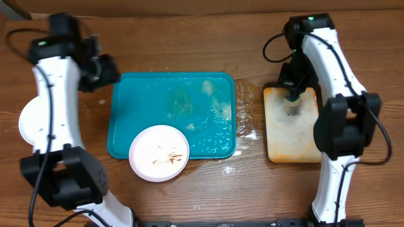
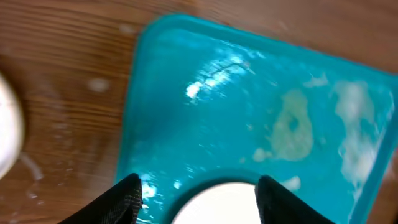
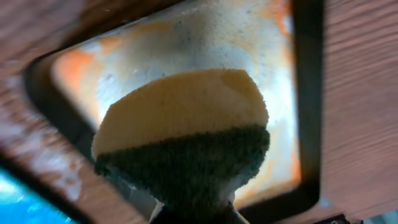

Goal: Clean dirty plates on tray and stack at the side
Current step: 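Move the left gripper to the near white plate's rim and grasp it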

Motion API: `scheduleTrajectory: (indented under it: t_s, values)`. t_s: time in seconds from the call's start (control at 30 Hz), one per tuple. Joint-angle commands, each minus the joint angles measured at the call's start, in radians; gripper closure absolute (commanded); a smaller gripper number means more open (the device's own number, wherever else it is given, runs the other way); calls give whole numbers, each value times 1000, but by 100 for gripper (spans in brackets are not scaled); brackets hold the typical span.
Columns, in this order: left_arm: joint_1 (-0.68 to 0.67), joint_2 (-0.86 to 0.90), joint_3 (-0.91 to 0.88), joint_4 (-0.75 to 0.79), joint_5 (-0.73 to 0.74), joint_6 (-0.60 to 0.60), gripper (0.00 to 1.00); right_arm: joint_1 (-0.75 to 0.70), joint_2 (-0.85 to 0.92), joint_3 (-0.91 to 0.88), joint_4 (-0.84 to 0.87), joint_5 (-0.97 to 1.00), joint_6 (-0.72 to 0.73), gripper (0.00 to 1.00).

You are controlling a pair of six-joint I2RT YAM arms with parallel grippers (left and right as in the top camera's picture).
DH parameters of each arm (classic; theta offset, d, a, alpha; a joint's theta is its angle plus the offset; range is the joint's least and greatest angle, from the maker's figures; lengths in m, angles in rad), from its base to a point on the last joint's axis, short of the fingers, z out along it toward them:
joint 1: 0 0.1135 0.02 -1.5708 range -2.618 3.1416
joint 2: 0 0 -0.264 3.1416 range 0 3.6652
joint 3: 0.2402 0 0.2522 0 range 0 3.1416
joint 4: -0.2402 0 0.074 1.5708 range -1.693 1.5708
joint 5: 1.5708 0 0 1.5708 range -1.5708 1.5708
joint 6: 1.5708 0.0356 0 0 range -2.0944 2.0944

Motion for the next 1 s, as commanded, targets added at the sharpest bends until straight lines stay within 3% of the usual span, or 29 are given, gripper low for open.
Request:
scheduleTrajectory:
  t_s: [0.0,0.13,0.33,0.47,0.63,0.97]
  values:
    - [-63,1,-13,-22,-9,48,38,-3,-156,-23,22,-1,-2,96]
    - [-69,1,-47,-35,11,44,38,-2,-350,-212,161,3,-3,96]
    - [-79,0,-72,-36,26,50,37,-6,-646,-777,452,-27,-6,96]
    - [-93,0,-73,-55,26,47,36,-6,-705,-1056,607,-136,-4,96]
    - [-95,0,-78,-68,28,40,35,-6,-683,-1180,703,-215,17,96]
    - [-97,-1,-207,-57,52,40,35,-6,-604,-1197,811,-275,20,96]
